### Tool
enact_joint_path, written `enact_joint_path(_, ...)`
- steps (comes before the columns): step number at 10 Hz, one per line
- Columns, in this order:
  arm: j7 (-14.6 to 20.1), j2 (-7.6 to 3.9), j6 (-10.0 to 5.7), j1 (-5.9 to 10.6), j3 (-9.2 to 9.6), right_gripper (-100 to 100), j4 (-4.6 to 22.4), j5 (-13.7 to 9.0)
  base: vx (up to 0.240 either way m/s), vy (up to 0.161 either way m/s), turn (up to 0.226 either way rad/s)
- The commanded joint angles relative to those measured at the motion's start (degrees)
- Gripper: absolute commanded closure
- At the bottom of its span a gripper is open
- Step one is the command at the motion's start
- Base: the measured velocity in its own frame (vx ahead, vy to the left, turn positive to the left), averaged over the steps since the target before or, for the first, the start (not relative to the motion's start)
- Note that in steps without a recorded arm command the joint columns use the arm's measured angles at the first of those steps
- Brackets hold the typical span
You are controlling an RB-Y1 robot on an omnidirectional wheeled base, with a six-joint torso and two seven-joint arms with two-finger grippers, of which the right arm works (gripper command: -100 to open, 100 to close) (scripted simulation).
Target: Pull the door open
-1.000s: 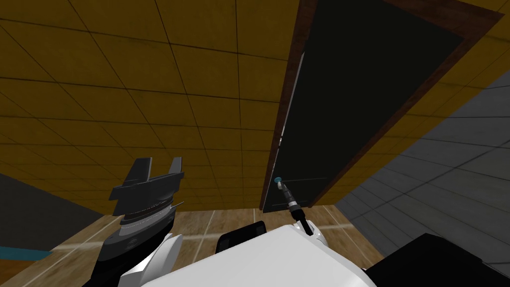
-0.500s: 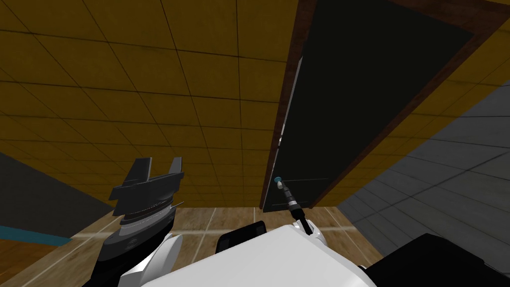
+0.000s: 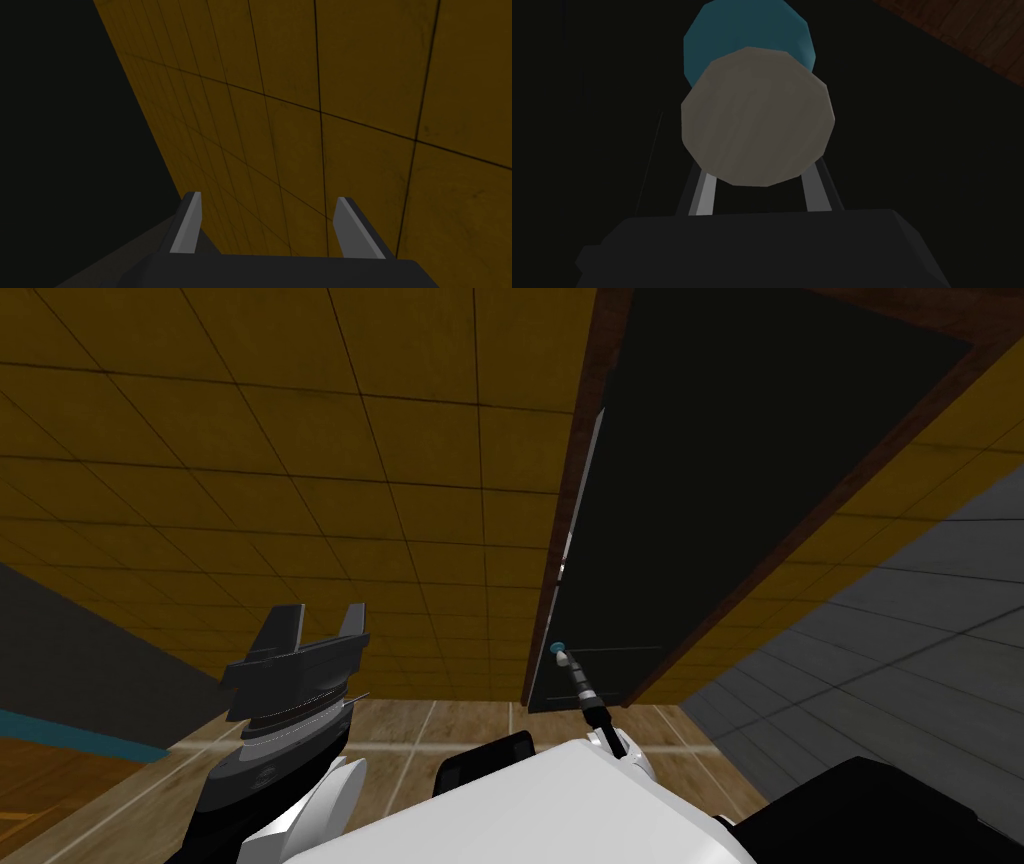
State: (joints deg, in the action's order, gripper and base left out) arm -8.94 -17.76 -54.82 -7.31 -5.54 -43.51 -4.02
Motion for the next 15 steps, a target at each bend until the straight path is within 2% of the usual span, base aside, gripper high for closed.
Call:
enact_joint_path(1, 2.9, 0.5, 0.43, 0.26, 1.19, 100, -0.4, -1.1, -0.063, -0.022, 0.108)
enact_joint_path(2, 3.8, 0.5, 0.43, 0.26, 1.19, 100, -0.4, -1.1, -0.043, -0.026, 0.034)
enact_joint_path(3, 5.8, 0.44, 0.57, 0.44, 1.57, 100, -0.3, -2.1, -0.037, -0.021, 0.053)
enact_joint_path(4, 6.2, 0.44, 0.57, 0.44, 1.57, 100, -0.3, -2.1, -0.025, -0.015, 0.038)
enact_joint_path(5, 8.2, 0.38, 0.71, 0.63, 1.95, 100, -0.2, -3.0, -0.035, -0.012, 0.064)
enact_joint_path(6, 8.5, 0.38, 0.71, 0.63, 1.95, 100, -0.2, -3.0, -0.029, -0.014, 0.023)
enact_joint_path(8, 12.5, 0.26, 1.0, 1.0, 2.73, 100, -0.1, -5.0, -0.049, -0.019, 0.077)
enact_joint_path(10, 13.3, 0.26, 1.0, 1.0, 2.73, 100, -0.1, -5.0, -0.029, -0.016, 0.022)
enact_joint_path(12, 17.1, 0.13, 1.28, 1.37, 3.51, 100, 0.1, -6.9, -0.039, -0.017, 0.071)
enact_joint_path(15, 20.4, 0.07, 1.43, 1.56, 3.9, 100, 0.2, -7.9, -0.036, -0.015, 0.044)
